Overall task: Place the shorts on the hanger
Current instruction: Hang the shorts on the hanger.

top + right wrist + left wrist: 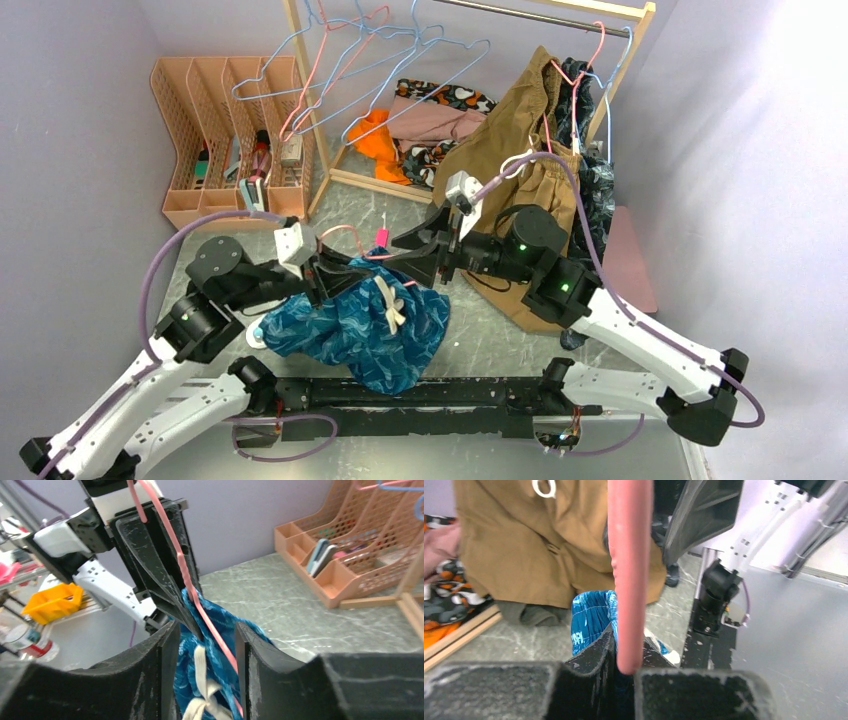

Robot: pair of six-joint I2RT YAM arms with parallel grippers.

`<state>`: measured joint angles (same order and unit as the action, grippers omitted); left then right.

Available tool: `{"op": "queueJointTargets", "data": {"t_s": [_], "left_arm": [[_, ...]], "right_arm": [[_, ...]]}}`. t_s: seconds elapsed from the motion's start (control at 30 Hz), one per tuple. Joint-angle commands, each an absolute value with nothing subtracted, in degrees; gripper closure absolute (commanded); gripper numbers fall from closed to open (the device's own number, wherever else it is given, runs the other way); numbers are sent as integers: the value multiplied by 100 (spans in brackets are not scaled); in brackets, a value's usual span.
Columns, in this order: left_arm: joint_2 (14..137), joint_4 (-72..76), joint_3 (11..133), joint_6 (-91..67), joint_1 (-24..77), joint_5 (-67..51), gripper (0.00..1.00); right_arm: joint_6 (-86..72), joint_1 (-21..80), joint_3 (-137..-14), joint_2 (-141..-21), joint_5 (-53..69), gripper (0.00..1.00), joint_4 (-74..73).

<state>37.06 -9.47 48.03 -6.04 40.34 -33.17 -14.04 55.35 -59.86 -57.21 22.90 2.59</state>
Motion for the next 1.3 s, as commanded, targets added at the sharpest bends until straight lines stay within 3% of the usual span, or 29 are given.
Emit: {"op": "queueJointTargets", "data": {"t_s": [0.0, 0.3, 0.63, 0.93, 1.27], "left_arm": [[3323, -1030, 4770, -307, 4025, -2384, 93], [2502, -1656, 5426, 252, 4025, -917, 93], [2178, -1774, 6061, 381, 4025, -507, 93], [2109, -1715, 6024, 286, 4021, -553, 93], [2152, -1649, 6075, 266, 4022, -577, 93]], "right_arm": [[-954, 5529, -6443, -5311, 1588, 50, -410], [-1241, 5528, -6246, -4686, 775, 47, -1157], [-2824, 5528, -4834, -4398, -657, 48, -955], [-3762, 5537, -4334, -5348, 609, 46, 1294], [-4129, 5642, -4677, -6433, 1162, 47, 1224]]}}
